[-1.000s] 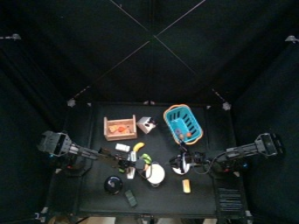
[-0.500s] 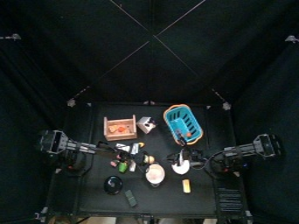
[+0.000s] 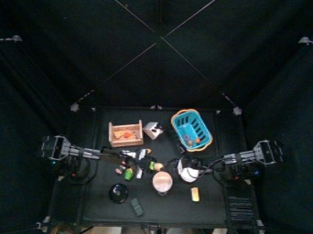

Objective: Remove egg shell

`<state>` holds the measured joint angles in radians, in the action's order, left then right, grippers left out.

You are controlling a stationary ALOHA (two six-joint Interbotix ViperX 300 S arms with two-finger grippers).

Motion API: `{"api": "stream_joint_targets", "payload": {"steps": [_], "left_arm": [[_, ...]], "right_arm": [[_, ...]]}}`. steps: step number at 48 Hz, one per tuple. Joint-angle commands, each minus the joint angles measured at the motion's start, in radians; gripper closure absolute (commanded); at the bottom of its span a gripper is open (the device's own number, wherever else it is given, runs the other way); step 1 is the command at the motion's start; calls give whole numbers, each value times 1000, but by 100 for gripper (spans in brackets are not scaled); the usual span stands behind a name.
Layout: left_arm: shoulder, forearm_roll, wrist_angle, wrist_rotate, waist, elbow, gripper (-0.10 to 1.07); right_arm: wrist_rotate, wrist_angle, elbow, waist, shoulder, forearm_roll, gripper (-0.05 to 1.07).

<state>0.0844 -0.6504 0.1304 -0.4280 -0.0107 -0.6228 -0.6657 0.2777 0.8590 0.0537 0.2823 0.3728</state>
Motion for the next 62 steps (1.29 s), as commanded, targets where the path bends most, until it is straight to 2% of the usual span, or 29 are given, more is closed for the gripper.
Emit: {"api": "stream_joint_targets", "payload": {"steps": [1, 27, 42, 62], "left_arm": [[-2, 12, 25, 0, 3, 18, 31], [-61, 54, 28, 0, 23, 54, 31], [-57, 54, 29, 0, 25, 55, 31], [-46, 51, 29, 5, 23, 46, 31]], "right_arm": [[2, 18, -29, -9, 3, -2, 11], [2, 44, -43, -18, -34, -6, 11], [-2, 41, -52, -18, -61, 0, 12], [-2, -17, -54, -21, -64, 23, 12]]}}
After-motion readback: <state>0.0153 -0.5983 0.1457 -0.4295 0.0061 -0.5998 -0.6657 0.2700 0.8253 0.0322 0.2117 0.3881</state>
